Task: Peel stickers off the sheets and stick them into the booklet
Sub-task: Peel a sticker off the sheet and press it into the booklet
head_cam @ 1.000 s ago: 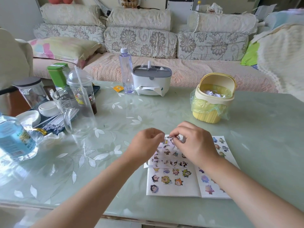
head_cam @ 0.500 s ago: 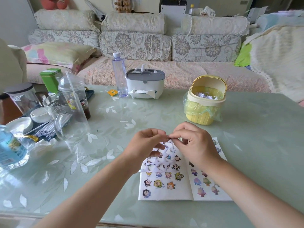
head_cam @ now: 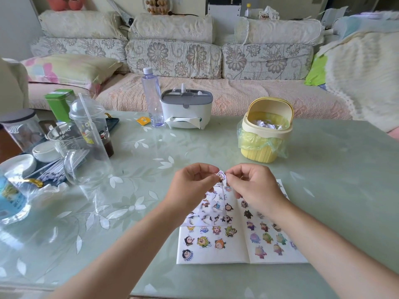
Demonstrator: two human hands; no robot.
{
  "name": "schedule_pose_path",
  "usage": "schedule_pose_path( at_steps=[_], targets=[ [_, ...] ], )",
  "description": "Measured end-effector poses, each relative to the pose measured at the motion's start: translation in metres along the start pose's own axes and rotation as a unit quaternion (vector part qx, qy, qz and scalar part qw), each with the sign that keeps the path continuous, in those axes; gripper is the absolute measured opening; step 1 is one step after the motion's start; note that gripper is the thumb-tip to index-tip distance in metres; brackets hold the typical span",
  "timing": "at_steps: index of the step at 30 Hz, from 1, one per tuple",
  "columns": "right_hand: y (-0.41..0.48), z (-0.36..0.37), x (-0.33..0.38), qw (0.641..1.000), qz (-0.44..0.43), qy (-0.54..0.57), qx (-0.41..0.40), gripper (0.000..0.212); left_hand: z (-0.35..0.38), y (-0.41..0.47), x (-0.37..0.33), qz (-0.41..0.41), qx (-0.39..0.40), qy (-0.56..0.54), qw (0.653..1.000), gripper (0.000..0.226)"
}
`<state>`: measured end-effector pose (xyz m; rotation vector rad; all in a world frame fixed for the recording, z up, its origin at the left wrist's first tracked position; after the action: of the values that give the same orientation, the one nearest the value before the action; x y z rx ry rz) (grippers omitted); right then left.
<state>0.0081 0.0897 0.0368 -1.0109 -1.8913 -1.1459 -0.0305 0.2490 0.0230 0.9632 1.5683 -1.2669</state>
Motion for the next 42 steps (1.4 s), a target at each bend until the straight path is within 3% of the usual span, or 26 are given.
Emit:
schedule_pose_path(
  at_steps=[11,17,30,36,38,42],
  targets=[
    [0.0,0.006,0.0,0.999,0.008,0.016,0.028,0.01,-0.003,-0.002,-0.007,0.036,-0.012,0.06,0.997,0.014],
    [-0.001,0.008,0.0,0.997,0.036,0.064,0.01,0.013,0.002,-0.001,-0.002,0.004,0.007,0.088,0.996,0.008],
    [0.003,0.004,0.018,0.993,-0.055,-0.1,0.005,0.01,0.0,0.0,-0.007,0.013,-0.018,0.142,0.99,0.01],
    [-0.003,0.002,0.046,0.953,-0.181,-0.238,-0.039,0.013,-0.003,-0.004,-0.012,0.047,-0.045,0.138,0.988,0.014],
    [-0.001,0.002,0.043,0.967,-0.167,-0.187,-0.036,0.011,-0.007,-0.004,-0.015,0.056,-0.056,0.139,0.987,0.015],
    [0.006,0.005,0.022,0.998,-0.059,-0.006,0.008,0.014,-0.008,-0.004,-0.02,0.073,-0.032,0.133,0.988,0.014]
  ],
)
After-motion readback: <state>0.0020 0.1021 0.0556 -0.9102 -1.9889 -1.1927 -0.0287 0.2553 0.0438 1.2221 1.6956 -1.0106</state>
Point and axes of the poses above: each hand's wrist, its own y-axis towards the middle knuckle, its own z-axis out of the palm, x = y × z, the point moved 10 cm from there along y, towards the middle knuckle, and after that the axes turned 15 degrees about -z, right-handed, at the moved point
